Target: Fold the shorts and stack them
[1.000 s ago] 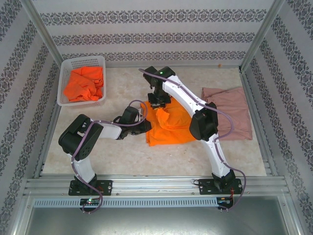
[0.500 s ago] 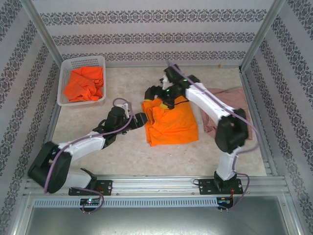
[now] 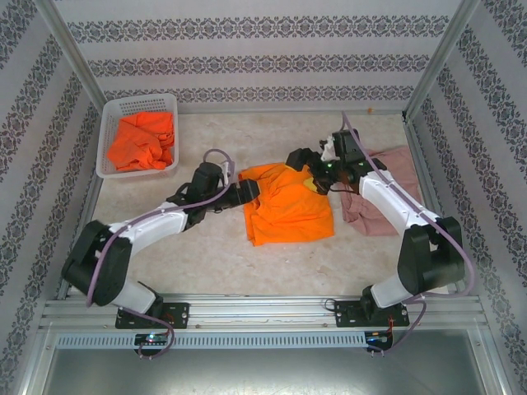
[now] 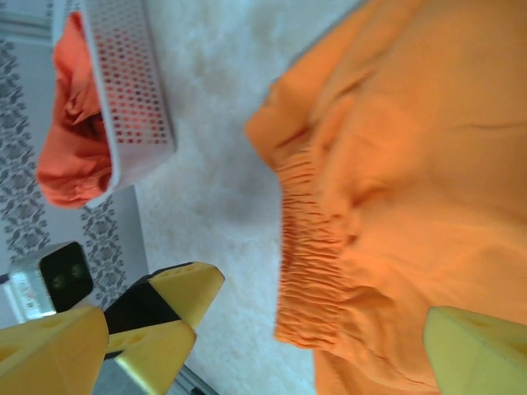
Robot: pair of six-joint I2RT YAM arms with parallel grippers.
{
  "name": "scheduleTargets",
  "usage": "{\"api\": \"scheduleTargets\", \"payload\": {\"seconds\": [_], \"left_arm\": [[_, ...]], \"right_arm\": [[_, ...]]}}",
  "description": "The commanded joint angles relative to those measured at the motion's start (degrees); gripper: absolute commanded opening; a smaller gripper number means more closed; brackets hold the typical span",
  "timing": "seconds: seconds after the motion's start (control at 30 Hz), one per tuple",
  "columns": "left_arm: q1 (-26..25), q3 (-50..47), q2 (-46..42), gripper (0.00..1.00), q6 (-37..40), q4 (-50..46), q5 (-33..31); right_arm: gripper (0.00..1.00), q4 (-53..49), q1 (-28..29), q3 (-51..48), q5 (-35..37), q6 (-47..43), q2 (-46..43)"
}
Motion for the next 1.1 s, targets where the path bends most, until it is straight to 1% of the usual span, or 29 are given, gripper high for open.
{"api": "scheduleTargets", "payload": {"seconds": [0.0, 0.17, 0.27, 0.37, 0.4, 0.43, 0.5, 0.53, 0.57, 0.73, 0.93, 1.0, 1.07], "left_arm": [[-0.8, 1.9, 3.5, 0.77, -2.7, -0.4, 2.6], [-1.3, 4.9, 9.2, 0.76, -3.8, 0.8, 3.2], [-1.5, 6.8, 12.5, 0.71, -4.4, 1.5, 3.9], [-1.7, 8.3, 15.8, 0.64, -5.4, 2.7, 5.2], [-1.9, 8.5, 16.7, 0.58, -5.7, 3.1, 5.3], [-1.9, 9.0, 17.5, 0.51, -5.8, 3.1, 5.3], [-2.0, 9.9, 18.8, 0.39, -5.9, 2.6, 5.3], [-2.0, 10.5, 19.3, 0.32, -5.7, 2.3, 5.5], [-2.1, 11.0, 19.5, 0.28, -5.5, 2.0, 5.6], [-2.0, 15.1, 17.7, 0.0, -2.5, -2.8, 5.0], [-2.0, 24.7, 14.6, 0.0, 1.8, -11.3, 5.5], [-2.0, 26.8, 13.5, 0.0, 2.7, -13.4, 5.6], [-1.8, 26.9, 11.6, 0.0, 3.2, -14.4, 5.3]], "right_arm": [[0.98, 3.8, -1.8, -2.3, -1.7, 1.0, -4.1], [0.98, 4.1, -3.1, -4.2, -2.0, 0.6, -4.7], [0.98, 4.3, -3.3, -4.8, -2.0, 0.6, -4.3], [0.98, 4.5, -3.4, -5.2, -2.0, 0.5, -3.8], [0.98, 4.6, -3.4, -5.3, -2.1, 0.5, -3.7], [0.98, 4.7, -3.4, -5.4, -2.2, 0.5, -3.5], [0.98, 4.7, -3.4, -5.6, -2.3, 0.4, -3.3], [0.98, 4.8, -3.4, -5.8, -2.4, 0.4, -3.2], [0.98, 4.9, -3.5, -6.0, -2.5, 0.5, -3.2], [0.98, 5.0, -4.4, -6.4, -2.9, 0.2, -3.5], [0.98, 5.4, -7.7, -6.9, -2.5, 0.3, -5.6], [0.98, 5.1, -8.5, -6.9, -2.7, 0.2, -6.1], [0.98, 4.7, -9.0, -6.8, -3.0, 0.0, -6.3]]}}
